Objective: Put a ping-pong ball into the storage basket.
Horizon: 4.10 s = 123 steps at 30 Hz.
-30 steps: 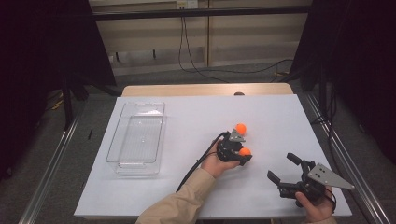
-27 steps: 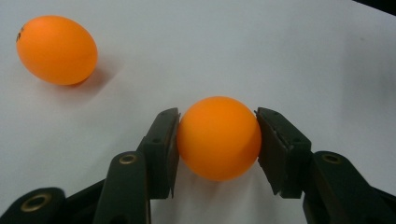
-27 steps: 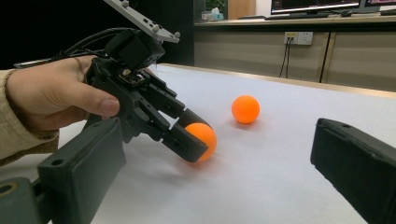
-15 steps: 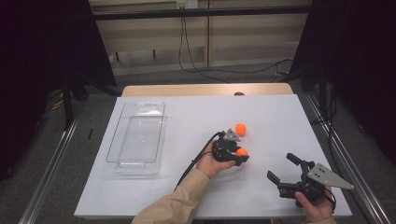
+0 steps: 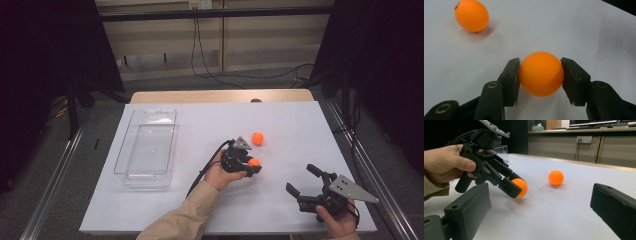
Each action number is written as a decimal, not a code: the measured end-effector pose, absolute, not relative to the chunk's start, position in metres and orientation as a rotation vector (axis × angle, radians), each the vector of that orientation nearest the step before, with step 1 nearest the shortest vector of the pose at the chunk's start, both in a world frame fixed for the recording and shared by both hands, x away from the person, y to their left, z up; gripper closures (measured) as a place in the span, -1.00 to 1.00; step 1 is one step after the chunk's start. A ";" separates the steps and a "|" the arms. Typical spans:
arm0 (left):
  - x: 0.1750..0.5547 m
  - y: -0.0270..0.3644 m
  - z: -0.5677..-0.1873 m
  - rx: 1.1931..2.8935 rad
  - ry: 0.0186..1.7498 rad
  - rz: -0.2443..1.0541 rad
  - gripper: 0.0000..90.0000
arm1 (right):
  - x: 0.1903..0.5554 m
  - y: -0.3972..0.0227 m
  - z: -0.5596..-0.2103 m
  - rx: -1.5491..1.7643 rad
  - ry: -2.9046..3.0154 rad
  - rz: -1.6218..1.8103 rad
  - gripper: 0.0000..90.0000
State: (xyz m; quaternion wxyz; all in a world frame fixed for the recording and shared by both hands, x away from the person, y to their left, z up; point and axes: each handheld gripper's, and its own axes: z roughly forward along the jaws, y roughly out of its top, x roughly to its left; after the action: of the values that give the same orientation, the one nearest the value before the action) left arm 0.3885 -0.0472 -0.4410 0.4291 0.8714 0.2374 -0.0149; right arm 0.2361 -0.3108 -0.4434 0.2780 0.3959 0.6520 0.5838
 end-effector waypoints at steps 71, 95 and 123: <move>0.398 0.003 -0.418 2.150 0.711 -0.025 0.13 | 0.236 -0.310 -0.444 1.061 1.754 1.569 -0.94; 0.404 0.021 -0.407 2.124 0.769 -0.023 0.13 | 0.236 -0.309 -0.443 1.058 1.750 1.570 -0.95; 0.409 0.037 -0.398 2.111 0.821 -0.029 0.13 | 0.236 -0.310 -0.443 1.056 1.746 1.575 -0.95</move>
State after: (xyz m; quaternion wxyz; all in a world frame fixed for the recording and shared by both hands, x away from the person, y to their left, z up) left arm 0.4087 0.0369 -0.3979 0.4245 0.8438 0.3282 -0.0115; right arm 0.2357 -0.3097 -0.4430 0.2783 0.3933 0.6508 0.5868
